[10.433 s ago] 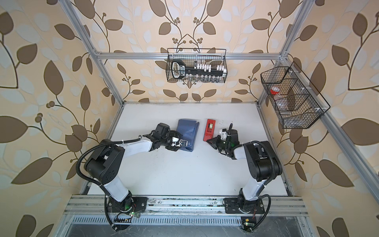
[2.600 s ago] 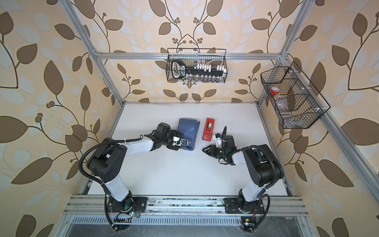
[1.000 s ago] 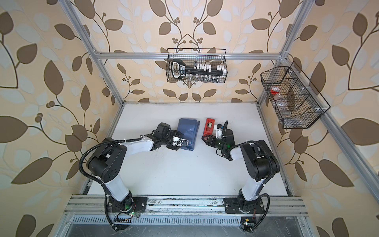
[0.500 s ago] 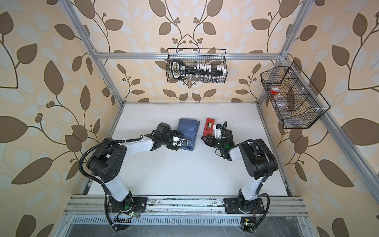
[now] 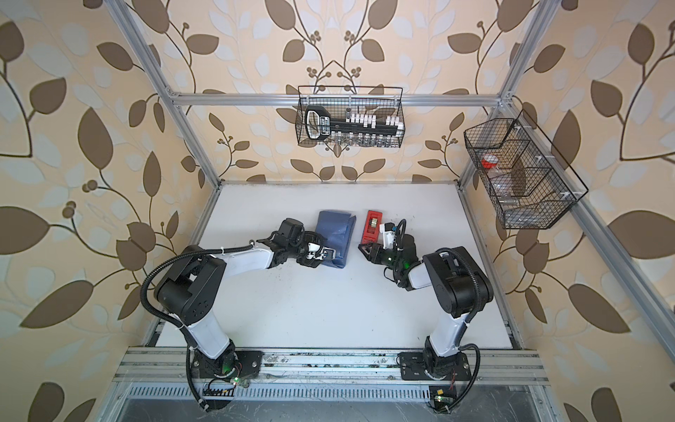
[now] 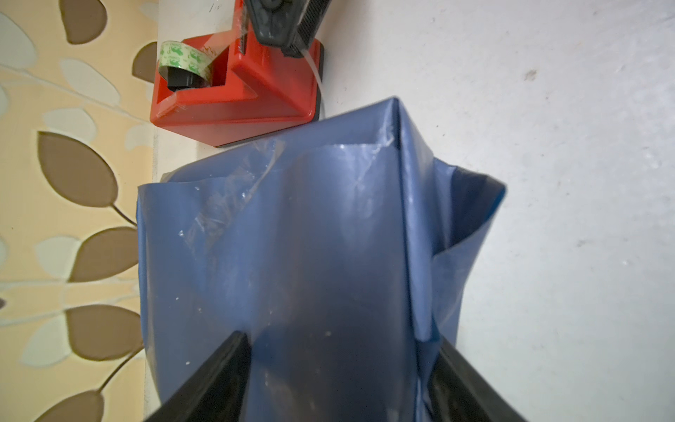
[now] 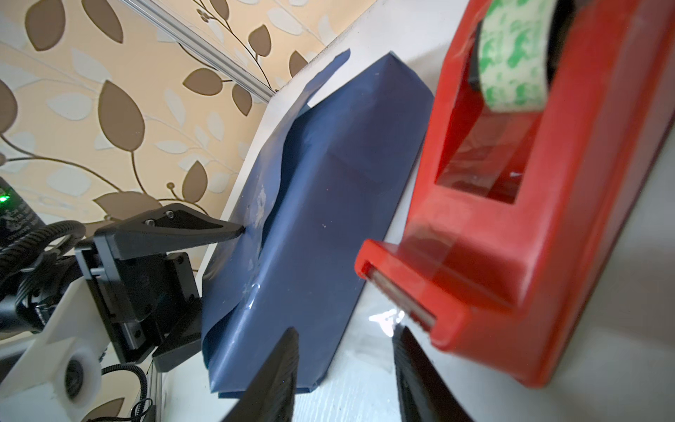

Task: Wrap a gift box in wrapping paper
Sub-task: Tear off the tape with the cutter.

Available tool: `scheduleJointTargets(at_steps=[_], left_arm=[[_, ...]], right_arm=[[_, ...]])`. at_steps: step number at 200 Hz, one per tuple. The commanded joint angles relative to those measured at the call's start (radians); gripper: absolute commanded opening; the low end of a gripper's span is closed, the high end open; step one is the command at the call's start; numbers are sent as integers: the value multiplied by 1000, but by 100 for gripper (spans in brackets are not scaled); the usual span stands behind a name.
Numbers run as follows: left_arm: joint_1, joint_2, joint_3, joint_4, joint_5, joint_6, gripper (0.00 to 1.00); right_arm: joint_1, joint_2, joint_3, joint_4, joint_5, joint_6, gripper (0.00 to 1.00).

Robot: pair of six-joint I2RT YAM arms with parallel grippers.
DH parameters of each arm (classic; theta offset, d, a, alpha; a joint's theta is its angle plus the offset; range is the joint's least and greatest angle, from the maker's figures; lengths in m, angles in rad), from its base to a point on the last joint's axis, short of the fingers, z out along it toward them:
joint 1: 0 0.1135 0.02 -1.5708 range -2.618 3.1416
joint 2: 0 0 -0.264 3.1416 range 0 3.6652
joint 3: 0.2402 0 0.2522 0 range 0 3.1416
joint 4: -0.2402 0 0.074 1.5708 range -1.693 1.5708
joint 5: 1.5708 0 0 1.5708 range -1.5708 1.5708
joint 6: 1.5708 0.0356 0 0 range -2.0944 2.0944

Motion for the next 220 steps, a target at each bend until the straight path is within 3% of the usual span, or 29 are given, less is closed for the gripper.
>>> scheduleJointTargets(at_steps=[1,172,220], left_arm=[[-11,59,-17,-155,-50,-1,76],[-12,64,-17,-153,-51,2,76],[-12,66,-17,-155,-52,2,76]], right_arm=[[-18,30,-32,100,-22,28,43],[-22,132,22,268,-86,89,35],[-28,147,31,281,-80,110,26]])
